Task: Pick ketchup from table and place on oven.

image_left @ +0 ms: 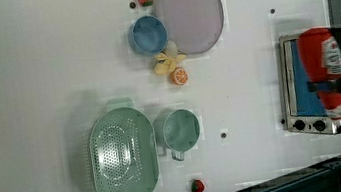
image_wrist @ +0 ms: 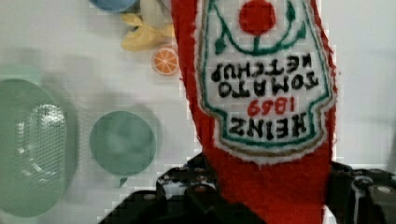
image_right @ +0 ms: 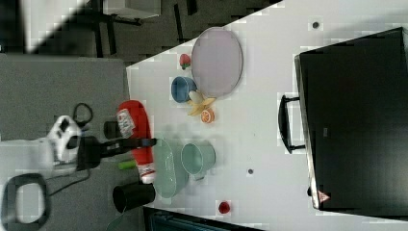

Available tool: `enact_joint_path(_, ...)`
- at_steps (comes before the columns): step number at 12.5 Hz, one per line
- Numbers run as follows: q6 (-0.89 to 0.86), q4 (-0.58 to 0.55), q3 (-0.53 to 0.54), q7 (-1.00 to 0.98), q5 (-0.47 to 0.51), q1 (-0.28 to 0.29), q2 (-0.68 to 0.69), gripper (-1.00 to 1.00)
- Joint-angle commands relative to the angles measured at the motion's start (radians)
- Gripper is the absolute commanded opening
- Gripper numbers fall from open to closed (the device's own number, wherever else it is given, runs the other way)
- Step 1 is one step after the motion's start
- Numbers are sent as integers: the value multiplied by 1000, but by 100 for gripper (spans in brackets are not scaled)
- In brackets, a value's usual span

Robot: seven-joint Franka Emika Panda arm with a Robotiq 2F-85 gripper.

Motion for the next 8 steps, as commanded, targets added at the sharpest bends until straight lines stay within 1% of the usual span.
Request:
enact_joint_path(1,-76,126,-58,-5,-9,-24,31,24)
enact_joint_path(3,-77,179,-134,-24,-9,-38,50,24)
enact_joint_path(8,-73,236,-369,-46,-10,-70,148,24)
